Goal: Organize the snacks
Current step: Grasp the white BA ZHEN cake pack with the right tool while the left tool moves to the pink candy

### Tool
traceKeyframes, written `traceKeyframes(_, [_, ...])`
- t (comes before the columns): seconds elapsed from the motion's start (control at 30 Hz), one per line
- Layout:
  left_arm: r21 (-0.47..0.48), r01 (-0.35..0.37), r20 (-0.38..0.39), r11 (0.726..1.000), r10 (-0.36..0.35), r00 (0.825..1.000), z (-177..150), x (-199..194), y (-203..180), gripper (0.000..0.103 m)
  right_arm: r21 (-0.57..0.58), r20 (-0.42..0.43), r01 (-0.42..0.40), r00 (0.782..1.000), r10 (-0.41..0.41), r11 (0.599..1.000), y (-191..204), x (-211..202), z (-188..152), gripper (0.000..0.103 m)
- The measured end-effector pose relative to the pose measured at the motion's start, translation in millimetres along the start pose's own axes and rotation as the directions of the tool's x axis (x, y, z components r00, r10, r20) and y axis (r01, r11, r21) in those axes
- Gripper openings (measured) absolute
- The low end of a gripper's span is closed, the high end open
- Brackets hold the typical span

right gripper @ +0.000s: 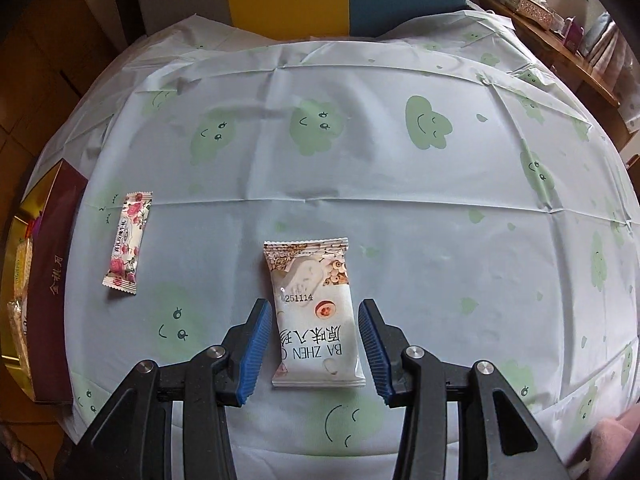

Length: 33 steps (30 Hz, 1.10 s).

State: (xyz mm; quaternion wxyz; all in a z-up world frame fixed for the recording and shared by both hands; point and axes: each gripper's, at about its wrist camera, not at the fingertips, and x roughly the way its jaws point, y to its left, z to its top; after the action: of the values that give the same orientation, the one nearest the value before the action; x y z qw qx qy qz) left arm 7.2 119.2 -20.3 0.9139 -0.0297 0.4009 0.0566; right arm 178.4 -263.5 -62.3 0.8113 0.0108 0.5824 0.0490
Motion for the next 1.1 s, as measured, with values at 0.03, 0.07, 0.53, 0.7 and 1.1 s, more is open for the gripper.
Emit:
traceKeyframes(0.03, [0.002, 0.005, 0.000, 1.000, -0.005, 1.000, -1, 0, -1, 0.093, -0.008, -0.005, 0.006, 1.000, -0.006, 1.000, 2, 2, 0, 0.046])
traceKeyframes(0.07, [0.004, 0.009, 0.001, 1.000, -0.009, 1.000, -1, -1, -2, 0.093, -0.020, -0.010, 0.012, 1.000, -0.012, 1.000, 4, 5, -1, 0.046])
traceKeyframes(0.53, [0.026, 0.035, 0.017, 0.999, -0.036, 0.999, 7, -7, -12, 0.093, -0.255, -0.076, 0.099, 0.990, -0.123, 0.962, 32, -5, -17, 0.033])
traceKeyframes(0.7, [0.034, 0.064, -0.016, 0.997, -0.063, 0.998, 15, -1, -25, 0.090, -0.167, -0.092, 0.039, 0.994, -0.055, 0.985, 11, 5, -21, 0.035])
traceKeyframes(1.1, [0.152, 0.192, -0.129, 0.970, -0.173, 0.976, 51, 32, -118, 0.064, -0.167, -0.100, 0.060, 0.992, -0.078, 0.984, 14, 6, -18, 0.040])
